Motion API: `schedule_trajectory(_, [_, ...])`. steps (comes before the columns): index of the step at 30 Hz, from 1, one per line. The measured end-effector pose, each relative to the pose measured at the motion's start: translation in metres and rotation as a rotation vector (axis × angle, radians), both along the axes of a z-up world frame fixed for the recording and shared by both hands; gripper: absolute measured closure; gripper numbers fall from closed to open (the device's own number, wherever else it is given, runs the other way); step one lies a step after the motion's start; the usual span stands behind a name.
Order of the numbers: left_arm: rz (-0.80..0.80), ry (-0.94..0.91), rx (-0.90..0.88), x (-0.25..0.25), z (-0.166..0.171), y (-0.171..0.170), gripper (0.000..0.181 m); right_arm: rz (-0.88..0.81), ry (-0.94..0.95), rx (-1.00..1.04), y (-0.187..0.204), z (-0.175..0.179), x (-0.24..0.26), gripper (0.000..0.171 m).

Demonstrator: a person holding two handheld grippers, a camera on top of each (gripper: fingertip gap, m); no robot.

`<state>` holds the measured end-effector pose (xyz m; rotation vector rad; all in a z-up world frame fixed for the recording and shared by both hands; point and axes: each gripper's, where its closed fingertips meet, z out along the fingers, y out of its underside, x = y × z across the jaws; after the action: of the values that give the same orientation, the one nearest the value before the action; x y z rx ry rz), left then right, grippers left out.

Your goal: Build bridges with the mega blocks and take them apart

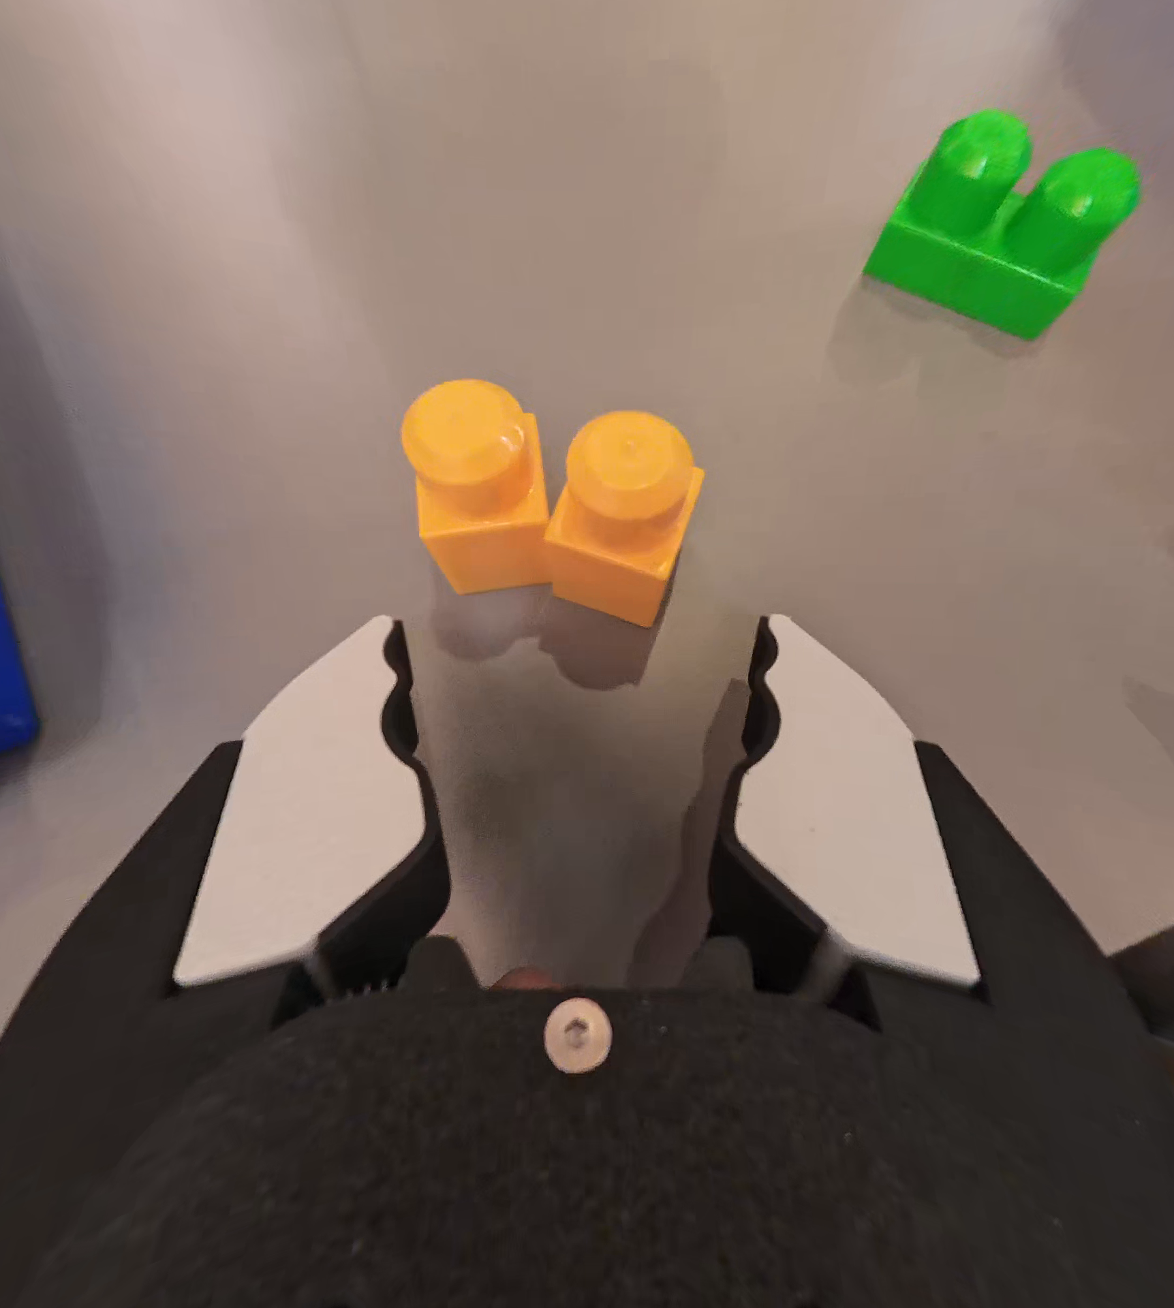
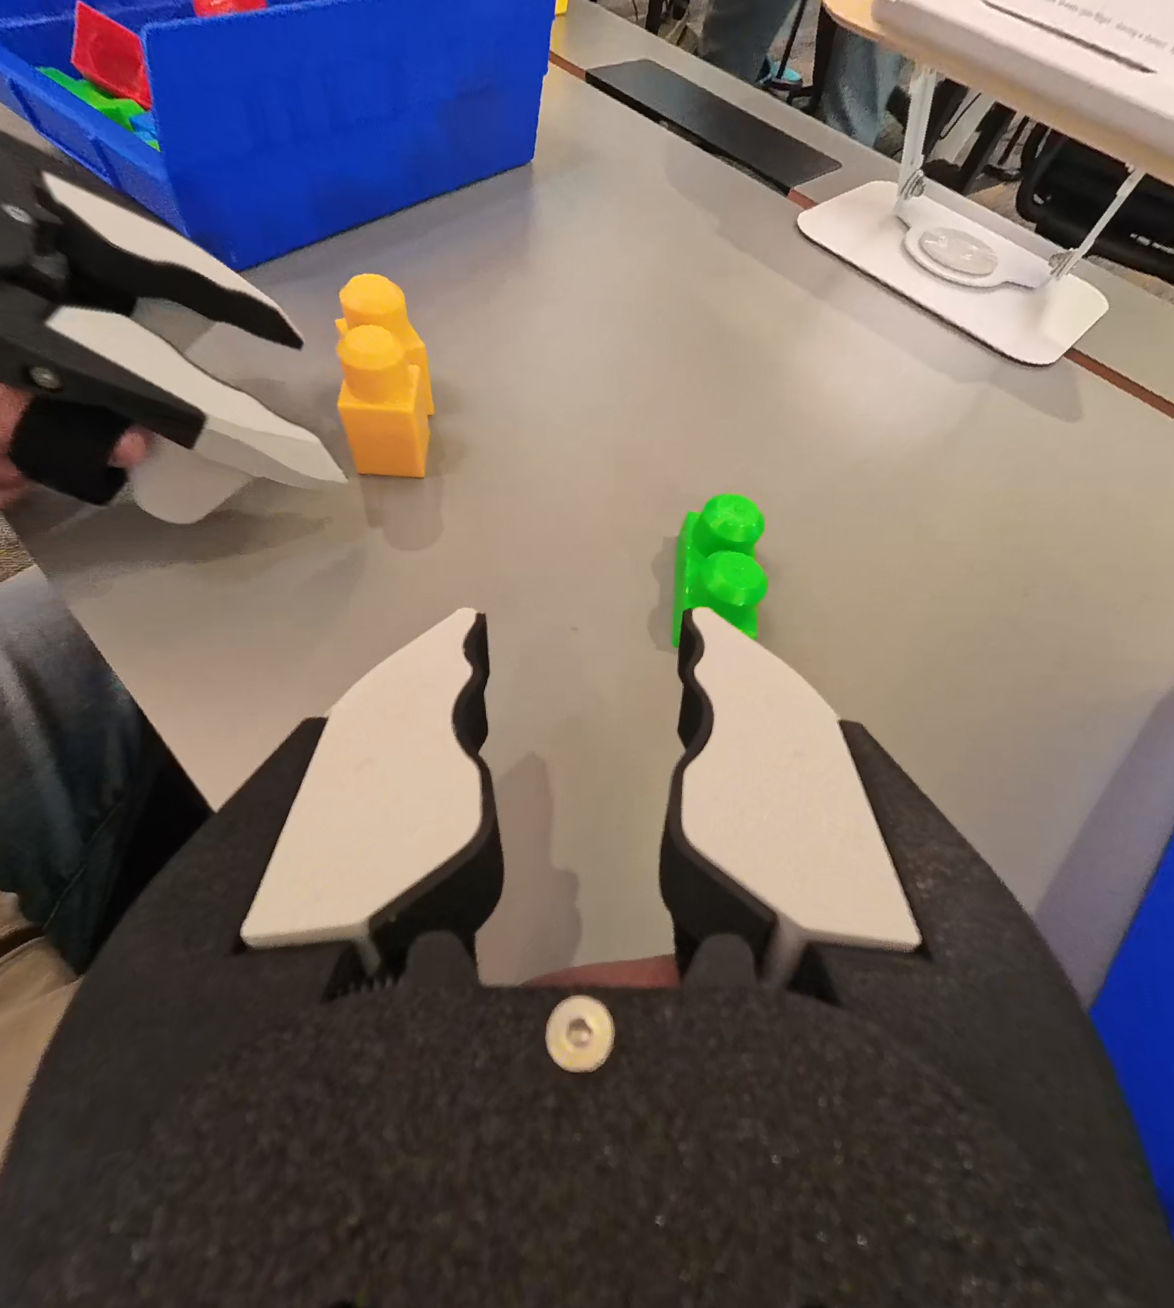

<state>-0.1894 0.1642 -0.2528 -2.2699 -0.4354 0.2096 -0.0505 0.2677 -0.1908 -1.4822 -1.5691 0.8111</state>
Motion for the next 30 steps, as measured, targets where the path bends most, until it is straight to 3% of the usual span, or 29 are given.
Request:
schedule_trajectory(9, [-0.017,0.039,-0.002,-0.02,0.001,0.014,0.088,-0.002,0.005,0.008,0.0,0.003,0.001,0.12])
schedule_trajectory(21, [-0.217,0.027,-0.02,-0.015,-0.006,0.029,0.079,0.0,0.005,0.005,0.0,0.004,0.001,0.12])
schedule_trajectory(30, [-0.177,0.034,-0.059,-0.024,-0.012,0.033,0.084,0.004,-0.001,0.004,-0.002,0.003,0.0,0.12])
